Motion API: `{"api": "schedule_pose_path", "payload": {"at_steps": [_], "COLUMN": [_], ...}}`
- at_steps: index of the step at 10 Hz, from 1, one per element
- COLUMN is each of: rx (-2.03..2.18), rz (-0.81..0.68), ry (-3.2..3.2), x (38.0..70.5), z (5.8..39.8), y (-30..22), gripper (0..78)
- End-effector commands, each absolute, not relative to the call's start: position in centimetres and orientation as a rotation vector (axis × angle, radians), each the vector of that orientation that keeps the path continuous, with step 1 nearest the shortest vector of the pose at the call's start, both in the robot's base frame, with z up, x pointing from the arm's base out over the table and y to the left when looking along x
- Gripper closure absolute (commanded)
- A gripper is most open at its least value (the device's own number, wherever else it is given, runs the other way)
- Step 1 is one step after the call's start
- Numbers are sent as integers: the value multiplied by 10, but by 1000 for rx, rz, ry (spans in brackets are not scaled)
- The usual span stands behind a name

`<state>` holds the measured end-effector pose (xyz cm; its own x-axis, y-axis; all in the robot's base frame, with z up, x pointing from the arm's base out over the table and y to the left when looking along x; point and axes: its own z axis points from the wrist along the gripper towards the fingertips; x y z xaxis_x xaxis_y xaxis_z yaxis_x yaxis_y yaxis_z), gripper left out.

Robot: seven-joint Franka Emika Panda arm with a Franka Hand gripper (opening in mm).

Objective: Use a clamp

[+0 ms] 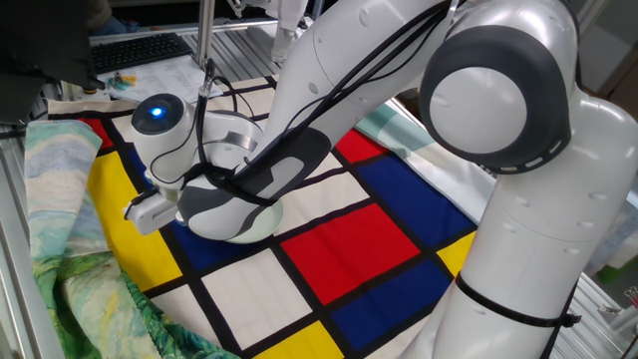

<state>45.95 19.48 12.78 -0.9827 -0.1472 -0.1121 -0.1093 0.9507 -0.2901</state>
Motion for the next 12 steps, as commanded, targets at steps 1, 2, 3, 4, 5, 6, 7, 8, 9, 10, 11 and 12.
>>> {"api": "schedule_pose_path", "payload": {"at_steps": [1,2,3,4,5,6,7,8,9,10,11,12], "rx": [-203,-203,-203,-203,-203,-203,-203,-203,-203,-203,-203,-209], "rz": [-433,-433,-433,-433,-433,-433,-433,-433,-433,-433,-433,-443], "ry": [2969,2969,2969,2969,2969,2969,2969,2969,2969,2969,2969,2961], "x": [460,460,460,460,460,460,460,460,460,460,460,464], "z": [129,129,129,129,129,129,129,129,129,129,129,117], "y": [195,195,195,195,195,195,195,195,195,195,195,201], "gripper": [1,1,1,1,1,1,1,1,1,1,1,1]}}
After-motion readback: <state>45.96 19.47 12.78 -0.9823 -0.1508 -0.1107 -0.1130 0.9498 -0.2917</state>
